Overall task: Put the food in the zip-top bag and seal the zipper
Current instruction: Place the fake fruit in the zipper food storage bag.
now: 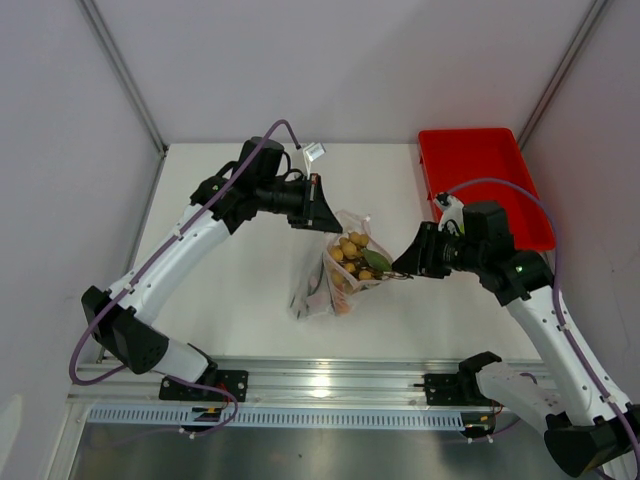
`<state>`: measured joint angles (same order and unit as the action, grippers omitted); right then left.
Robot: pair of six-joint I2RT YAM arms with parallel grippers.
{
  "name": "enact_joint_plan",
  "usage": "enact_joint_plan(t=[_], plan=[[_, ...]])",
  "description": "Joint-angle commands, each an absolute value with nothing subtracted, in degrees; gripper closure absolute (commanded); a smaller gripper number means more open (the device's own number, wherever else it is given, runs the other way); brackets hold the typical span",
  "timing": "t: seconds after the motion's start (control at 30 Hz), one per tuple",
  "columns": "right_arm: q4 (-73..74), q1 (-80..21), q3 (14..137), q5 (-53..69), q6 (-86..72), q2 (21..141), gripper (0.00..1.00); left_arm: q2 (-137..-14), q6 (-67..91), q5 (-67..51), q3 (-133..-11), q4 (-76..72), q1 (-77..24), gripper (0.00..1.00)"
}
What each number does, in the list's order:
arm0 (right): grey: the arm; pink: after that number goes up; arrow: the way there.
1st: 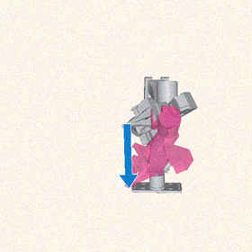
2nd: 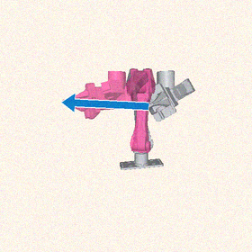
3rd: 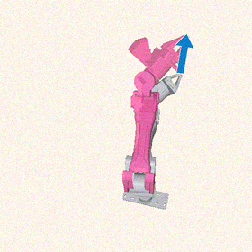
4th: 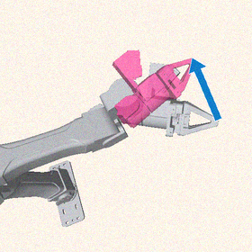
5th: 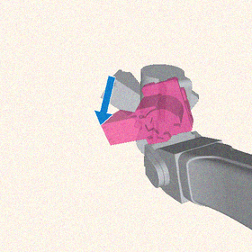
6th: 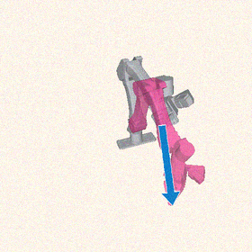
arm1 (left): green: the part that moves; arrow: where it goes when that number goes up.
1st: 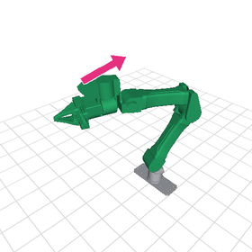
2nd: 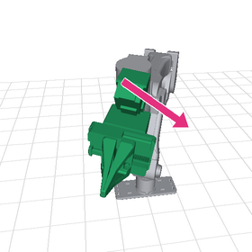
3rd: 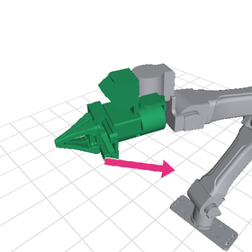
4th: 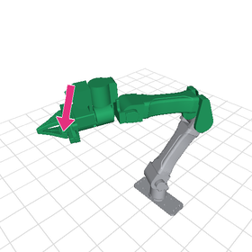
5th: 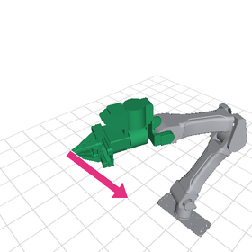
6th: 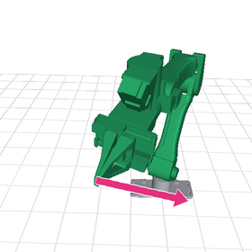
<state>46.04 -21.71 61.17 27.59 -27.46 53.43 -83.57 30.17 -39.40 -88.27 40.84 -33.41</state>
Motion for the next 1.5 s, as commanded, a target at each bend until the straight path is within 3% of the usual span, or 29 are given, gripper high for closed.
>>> enact_joint_plan(t=[0.0,1.07,1.13,1.33,1.47], plan=[[43.9,-21.4,61.1,30.3,-28.0,52.4,0.62,-83.1,30.9,-41.2,-89.3,38.7,-33.6,0.99],[45.3,-19.6,55.3,32.3,-26.8,50.1,0.61,-83.7,31.0,-41.9,-89.5,38.6,-33.7,0.99],[44.7,-19.4,54.9,33.7,-27.2,49.9,0.63,-83.9,31.0,-41.9,-89.6,38.6,-33.7,0.99],[41.9,-18.8,56.0,38.3,-29.3,50.0,0.97,-84.3,30.9,-42.1,-89.5,38.7,-33.8,0.99],[41.4,-19.0,59.9,39.3,-31.2,50.6,1.00,-84.6,30.1,-41.0,-89.7,39.4,-34.3,1.00]])
